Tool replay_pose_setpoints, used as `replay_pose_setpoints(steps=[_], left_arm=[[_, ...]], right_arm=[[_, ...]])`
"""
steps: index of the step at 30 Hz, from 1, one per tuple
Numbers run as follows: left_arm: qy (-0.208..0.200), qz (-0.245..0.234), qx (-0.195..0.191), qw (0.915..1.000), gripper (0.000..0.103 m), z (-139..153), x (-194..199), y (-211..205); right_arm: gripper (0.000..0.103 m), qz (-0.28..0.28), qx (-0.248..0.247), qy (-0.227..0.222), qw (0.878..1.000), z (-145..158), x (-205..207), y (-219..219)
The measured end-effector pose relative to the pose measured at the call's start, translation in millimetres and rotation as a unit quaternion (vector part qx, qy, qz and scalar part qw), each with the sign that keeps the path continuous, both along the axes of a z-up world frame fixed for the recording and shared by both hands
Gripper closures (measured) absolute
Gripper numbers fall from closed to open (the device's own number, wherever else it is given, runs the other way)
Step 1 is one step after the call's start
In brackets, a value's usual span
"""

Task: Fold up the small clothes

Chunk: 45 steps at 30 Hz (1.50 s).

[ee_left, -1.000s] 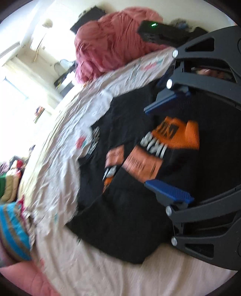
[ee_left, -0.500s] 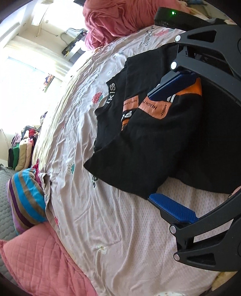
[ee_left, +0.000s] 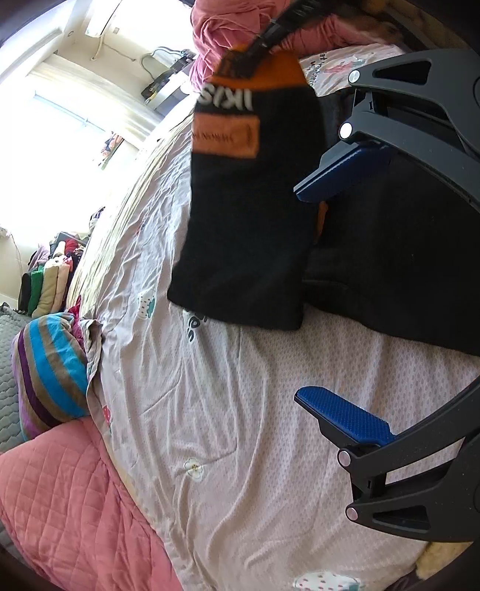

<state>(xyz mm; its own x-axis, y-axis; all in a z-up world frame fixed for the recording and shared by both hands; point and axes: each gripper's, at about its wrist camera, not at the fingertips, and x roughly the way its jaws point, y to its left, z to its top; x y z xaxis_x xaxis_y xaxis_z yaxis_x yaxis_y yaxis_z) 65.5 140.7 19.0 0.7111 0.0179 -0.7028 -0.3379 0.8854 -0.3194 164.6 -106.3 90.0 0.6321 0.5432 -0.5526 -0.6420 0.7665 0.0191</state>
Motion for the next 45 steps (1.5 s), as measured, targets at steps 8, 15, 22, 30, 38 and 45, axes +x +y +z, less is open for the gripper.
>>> replay_pose_setpoints(steps=[8, 15, 22, 30, 38, 45], left_arm=[[-0.001, 0.002, -0.007, 1.0, 0.009, 0.5, 0.4, 5.2], [0.004, -0.008, 0.0, 1.0, 0.009, -0.7, 3.8, -1.0], [0.002, -0.029, 0.009, 0.9995, 0.009, 1.5, 18.1, -15.8], [0.0, -0.062, 0.027, 0.9977, 0.009, 3.4, 44.2, -36.1], [0.011, -0.096, 0.039, 0.9946, 0.01, -3.9, 75.5, -52.6], [0.02, -0.119, 0.032, 0.9922, 0.033, -14.6, 96.1, -59.6]], right_arm=[[0.092, -0.066, -0.016, -0.001, 0.998, -5.4, 26.9, -40.6], [0.092, -0.102, -0.029, 0.026, 0.994, -37.0, 35.9, -64.0], [0.092, -0.118, -0.03, 0.038, 0.992, -53.1, 35.8, -76.6], [0.092, -0.126, -0.028, 0.045, 0.991, -59.5, 38.1, -82.7], [0.091, -0.132, -0.038, 0.045, 0.99, -65.6, 39.6, -81.4], [0.091, -0.137, -0.043, 0.053, 0.988, -73.1, 43.2, -85.2]])
